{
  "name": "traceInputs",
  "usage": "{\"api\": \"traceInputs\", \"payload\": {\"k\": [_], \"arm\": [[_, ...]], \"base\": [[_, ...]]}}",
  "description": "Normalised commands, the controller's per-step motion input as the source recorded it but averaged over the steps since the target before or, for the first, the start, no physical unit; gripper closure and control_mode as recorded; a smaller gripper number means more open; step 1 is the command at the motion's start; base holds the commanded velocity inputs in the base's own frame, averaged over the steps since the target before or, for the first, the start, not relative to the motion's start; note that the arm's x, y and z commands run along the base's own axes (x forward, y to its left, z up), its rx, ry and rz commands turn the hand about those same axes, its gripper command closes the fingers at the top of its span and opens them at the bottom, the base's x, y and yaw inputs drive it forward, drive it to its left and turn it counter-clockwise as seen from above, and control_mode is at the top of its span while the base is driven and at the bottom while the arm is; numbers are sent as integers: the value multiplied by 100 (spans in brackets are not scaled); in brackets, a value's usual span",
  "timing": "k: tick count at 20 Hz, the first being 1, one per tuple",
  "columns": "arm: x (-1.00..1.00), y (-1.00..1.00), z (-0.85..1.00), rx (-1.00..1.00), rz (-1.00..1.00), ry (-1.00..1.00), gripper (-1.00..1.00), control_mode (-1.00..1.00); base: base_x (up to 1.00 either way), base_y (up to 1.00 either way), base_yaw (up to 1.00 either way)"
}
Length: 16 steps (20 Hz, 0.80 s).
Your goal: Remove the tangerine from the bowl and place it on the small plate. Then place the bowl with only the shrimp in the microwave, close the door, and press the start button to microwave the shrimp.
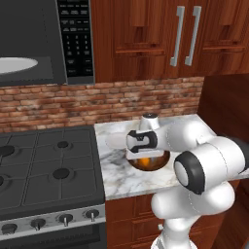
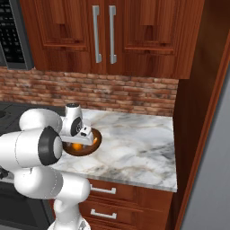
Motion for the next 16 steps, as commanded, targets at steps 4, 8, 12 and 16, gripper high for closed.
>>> {"api": "traceInputs", "payload": {"k": [4,8,12,16], "arm": [[0,0,-26,0,0,0,100,-100],[0,0,-4,2,0,0,100,-100],[-16,-3,35,2,0,-9,100,-100],[-33,-1,99,0,0,-29,100,-100]], "base": [[0,0,0],[0,0,0],[0,0,0],[0,0,0]]}}
